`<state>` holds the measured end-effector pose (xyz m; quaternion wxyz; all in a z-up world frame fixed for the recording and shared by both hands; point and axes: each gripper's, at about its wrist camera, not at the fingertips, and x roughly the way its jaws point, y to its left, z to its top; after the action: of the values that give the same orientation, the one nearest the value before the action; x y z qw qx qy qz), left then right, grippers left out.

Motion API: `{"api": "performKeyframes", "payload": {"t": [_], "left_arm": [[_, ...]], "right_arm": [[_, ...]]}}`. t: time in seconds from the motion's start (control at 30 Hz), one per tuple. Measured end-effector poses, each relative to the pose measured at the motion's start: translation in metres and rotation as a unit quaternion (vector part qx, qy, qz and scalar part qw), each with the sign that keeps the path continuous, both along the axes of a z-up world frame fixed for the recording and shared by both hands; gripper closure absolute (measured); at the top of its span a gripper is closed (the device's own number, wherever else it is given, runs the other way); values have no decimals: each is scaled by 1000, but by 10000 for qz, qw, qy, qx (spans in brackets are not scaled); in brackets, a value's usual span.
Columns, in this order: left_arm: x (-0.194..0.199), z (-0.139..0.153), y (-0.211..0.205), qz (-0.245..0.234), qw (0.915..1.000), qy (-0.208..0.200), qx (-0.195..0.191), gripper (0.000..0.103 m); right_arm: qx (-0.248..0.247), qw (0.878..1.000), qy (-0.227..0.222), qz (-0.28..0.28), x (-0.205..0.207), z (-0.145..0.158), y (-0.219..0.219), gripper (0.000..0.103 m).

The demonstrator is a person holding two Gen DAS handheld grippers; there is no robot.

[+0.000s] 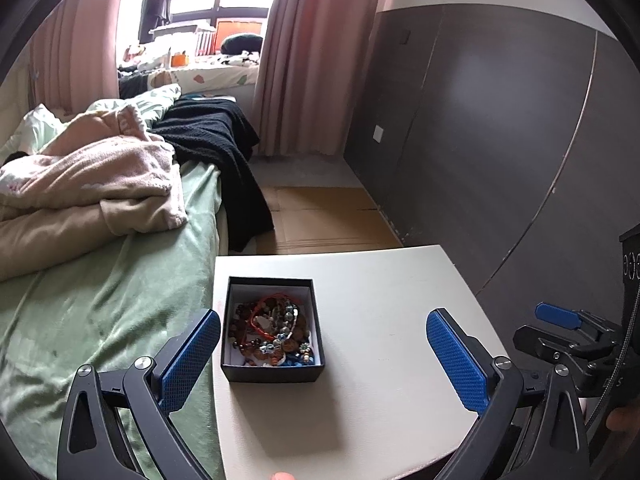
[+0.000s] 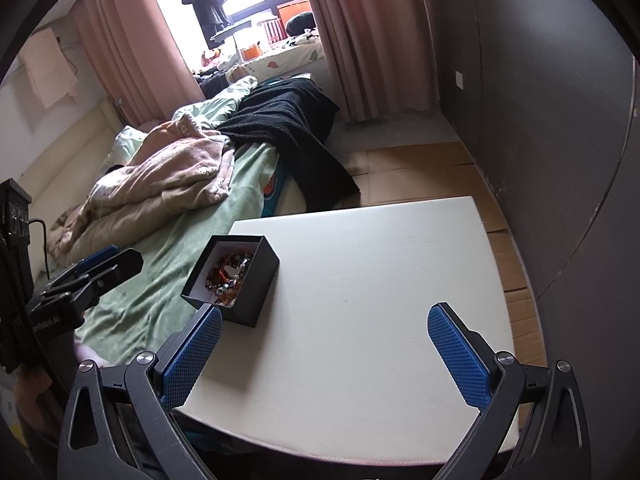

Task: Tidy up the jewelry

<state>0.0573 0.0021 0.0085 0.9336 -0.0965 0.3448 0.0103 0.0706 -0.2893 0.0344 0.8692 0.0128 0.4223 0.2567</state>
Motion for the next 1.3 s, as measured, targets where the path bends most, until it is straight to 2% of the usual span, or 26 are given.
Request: {"api": "performKeyframes", "payload": {"t": [0.4,0.67,1.3], "left_arm": [[-9,7,-1,-19,9999,-95,121,0],[-12,10,-4,33,9996,-156,247,0],[-15,17,-4,58,9995,-238,193,0]], "right_arm": [[8,9994,-82,-323,-3,6,-7,0],[71,9993,-147,-346,-4,9,-8,0],[128,9990,-153,-397,-5,10,-12,0]]}}
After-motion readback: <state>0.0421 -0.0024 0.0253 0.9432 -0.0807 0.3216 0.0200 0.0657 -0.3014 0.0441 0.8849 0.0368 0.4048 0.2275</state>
